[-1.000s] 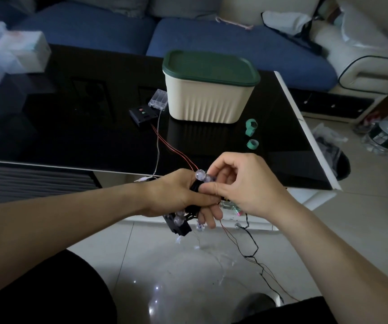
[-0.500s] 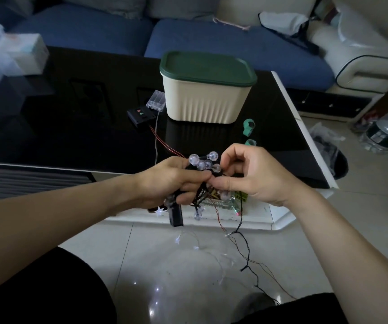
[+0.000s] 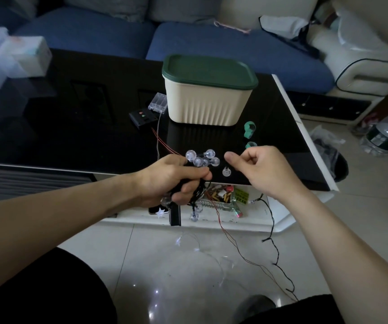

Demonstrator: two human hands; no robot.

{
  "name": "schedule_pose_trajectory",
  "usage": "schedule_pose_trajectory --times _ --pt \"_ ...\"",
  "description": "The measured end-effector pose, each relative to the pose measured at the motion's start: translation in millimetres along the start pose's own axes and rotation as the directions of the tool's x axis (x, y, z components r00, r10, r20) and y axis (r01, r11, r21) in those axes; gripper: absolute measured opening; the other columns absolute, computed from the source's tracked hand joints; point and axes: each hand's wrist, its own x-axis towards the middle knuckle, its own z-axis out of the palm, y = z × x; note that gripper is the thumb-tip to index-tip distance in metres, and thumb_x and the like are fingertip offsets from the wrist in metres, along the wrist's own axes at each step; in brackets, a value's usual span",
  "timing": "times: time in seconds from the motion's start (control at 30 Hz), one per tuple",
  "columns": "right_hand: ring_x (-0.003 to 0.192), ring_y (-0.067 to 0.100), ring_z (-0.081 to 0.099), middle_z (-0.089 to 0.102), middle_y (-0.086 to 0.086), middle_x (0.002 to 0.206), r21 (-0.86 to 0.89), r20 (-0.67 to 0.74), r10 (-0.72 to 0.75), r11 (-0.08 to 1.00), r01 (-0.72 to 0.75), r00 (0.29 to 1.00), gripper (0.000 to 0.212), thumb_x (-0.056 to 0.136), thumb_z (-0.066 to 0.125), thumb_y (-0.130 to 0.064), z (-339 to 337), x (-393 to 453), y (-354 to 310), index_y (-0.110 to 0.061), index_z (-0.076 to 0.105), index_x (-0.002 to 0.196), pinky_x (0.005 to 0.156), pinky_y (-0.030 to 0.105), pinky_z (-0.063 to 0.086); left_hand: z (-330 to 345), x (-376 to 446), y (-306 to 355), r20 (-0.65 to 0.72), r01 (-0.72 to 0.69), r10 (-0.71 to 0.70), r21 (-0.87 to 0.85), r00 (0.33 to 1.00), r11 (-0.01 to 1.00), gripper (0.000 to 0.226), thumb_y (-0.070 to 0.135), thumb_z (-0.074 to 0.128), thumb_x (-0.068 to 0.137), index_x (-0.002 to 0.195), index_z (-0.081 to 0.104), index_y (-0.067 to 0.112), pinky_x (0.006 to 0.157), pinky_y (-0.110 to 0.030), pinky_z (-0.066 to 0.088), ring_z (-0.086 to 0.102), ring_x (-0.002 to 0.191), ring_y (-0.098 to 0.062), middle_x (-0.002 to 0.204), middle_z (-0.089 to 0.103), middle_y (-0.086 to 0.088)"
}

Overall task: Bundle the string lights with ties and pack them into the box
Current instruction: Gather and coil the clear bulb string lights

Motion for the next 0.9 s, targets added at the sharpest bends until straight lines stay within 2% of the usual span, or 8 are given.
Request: schedule_pose_trajectory --times 0.1,0.2,0.3,0.4,0.57,0.77,0.83,0.9 --pt "0.047 0.003 0.047 0.053 -0.001 0.056 -0.039 0.1 0.049 0.998 -0.046 0.994 0.048 0.091 0.058 -0.058 -1 0 0 -0.016 0.065 0.07 0.056 0.017 0.041 -5 3 0 -0.066 -0.004 0.001 -0.046 0.998 0.999 0.027 0.018 0.049 0.1 0.079 0.062 0.009 0.038 -0.021 0.028 0.029 0.032 -0.008 0.045 0.037 0.002" --pt "0.065 0.006 0.059 0.064 -0.001 0.066 0.026 0.39 0.163 0.982 -0.188 0.906 0.058 0.088 0.05 -0.066 -9 0 5 -0.012 0.069 0.08 0.078 0.032 0.051 -11 6 4 -0.207 -0.032 -0.004 -0.169 0.978 0.985 0.02 0.017 0.047 0.101 0.087 0.058 0.009 0.038 -0.02 0.03 0.028 0.033 -0.006 0.045 0.031 0.006" --pt "0.08 0.017 0.068 0.07 0.0 0.072 0.012 0.48 0.212 0.969 -0.248 0.851 0.042 0.1 0.052 -0.047 -8 -1 15 -0.012 0.071 0.087 0.1 0.043 0.051 -20 11 3 -0.37 -0.096 -0.016 -0.284 0.929 0.954 0.018 0.017 0.047 0.102 0.088 0.057 0.009 0.04 -0.021 0.035 0.032 0.035 -0.007 0.045 0.032 0.008" --pt "0.073 0.014 0.07 0.069 -0.002 0.065 -0.062 0.399 0.185 0.983 -0.174 0.898 0.028 0.103 0.054 -0.032 1 -1 14 -0.015 0.072 0.087 0.089 0.039 0.057 -29 16 1 -0.467 -0.124 -0.044 -0.323 0.883 0.938 0.014 0.017 0.052 0.099 0.091 0.06 0.01 0.046 -0.025 0.041 0.039 0.041 -0.01 0.05 0.039 0.005" --pt "0.059 0.012 0.065 0.071 -0.003 0.071 -0.086 0.299 0.012 0.996 0.014 0.954 0.014 0.097 0.063 -0.03 20 -11 -13 -0.024 0.074 0.09 0.057 0.025 0.051 -33 16 2 -0.478 -0.105 -0.057 -0.305 0.877 0.946 0.014 0.014 0.057 0.094 0.081 0.052 0.014 0.052 -0.024 0.043 0.047 0.049 -0.012 0.061 0.047 0.002" --pt "0.056 0.002 0.055 0.067 -0.008 0.065 -0.077 0.423 -0.089 0.988 0.133 0.902 0.012 0.095 0.067 -0.028 35 -22 -30 -0.024 0.075 0.087 0.055 0.015 0.043 -25 14 4 -0.315 -0.136 -0.026 -0.481 0.949 0.866 0.007 0.011 0.049 0.095 0.097 0.053 0.006 0.073 -0.03 0.057 0.069 0.083 -0.022 0.092 0.07 -0.012" --pt "0.062 0.007 0.06 0.07 -0.004 0.072 -0.064 0.458 -0.105 0.987 0.15 0.883 0.01 0.094 0.068 -0.029 35 -24 -32 -0.024 0.076 0.09 0.061 0.022 0.049 -21 12 4 -0.296 -0.105 -0.035 -0.443 0.955 0.89 0.016 0.012 0.049 0.095 0.107 0.055 0.003 0.082 -0.034 0.059 0.072 0.097 -0.027 0.107 0.072 -0.019" --pt "0.075 0.012 0.066 0.073 -0.003 0.082 -0.028 0.469 -0.106 0.99 0.135 0.877 0.007 0.093 0.07 -0.027 34 -25 -33 -0.025 0.077 0.094 0.075 0.033 0.056 -15 11 3 -0.226 -0.027 -0.067 -0.387 0.972 0.922 0.019 0.014 0.049 0.095 0.103 0.059 0.001 0.079 -0.034 0.057 0.072 0.094 -0.025 0.111 0.071 -0.02"
